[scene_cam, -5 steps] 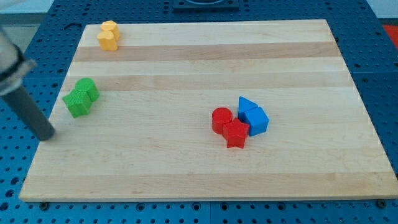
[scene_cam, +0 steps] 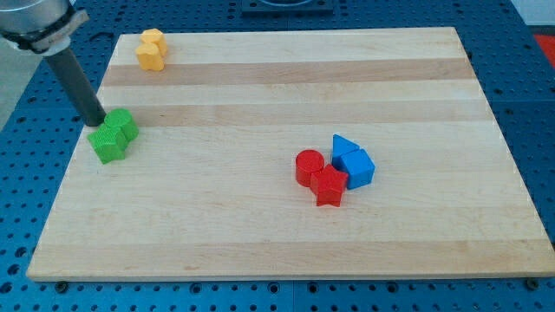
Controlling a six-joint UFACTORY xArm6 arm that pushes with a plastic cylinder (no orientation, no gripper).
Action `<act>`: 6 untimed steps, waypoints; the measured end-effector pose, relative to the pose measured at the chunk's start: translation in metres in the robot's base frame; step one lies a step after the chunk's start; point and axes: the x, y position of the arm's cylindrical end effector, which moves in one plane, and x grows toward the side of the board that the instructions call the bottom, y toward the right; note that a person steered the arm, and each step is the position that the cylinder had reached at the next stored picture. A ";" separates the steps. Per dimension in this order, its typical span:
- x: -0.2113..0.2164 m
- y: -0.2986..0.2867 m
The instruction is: Separate the green star and the green circle
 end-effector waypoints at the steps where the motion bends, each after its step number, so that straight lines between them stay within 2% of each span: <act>1: 0.027 0.020; 3: 0.072 0.077; 4: 0.070 0.077; 5: 0.049 0.035; 6: 0.046 -0.004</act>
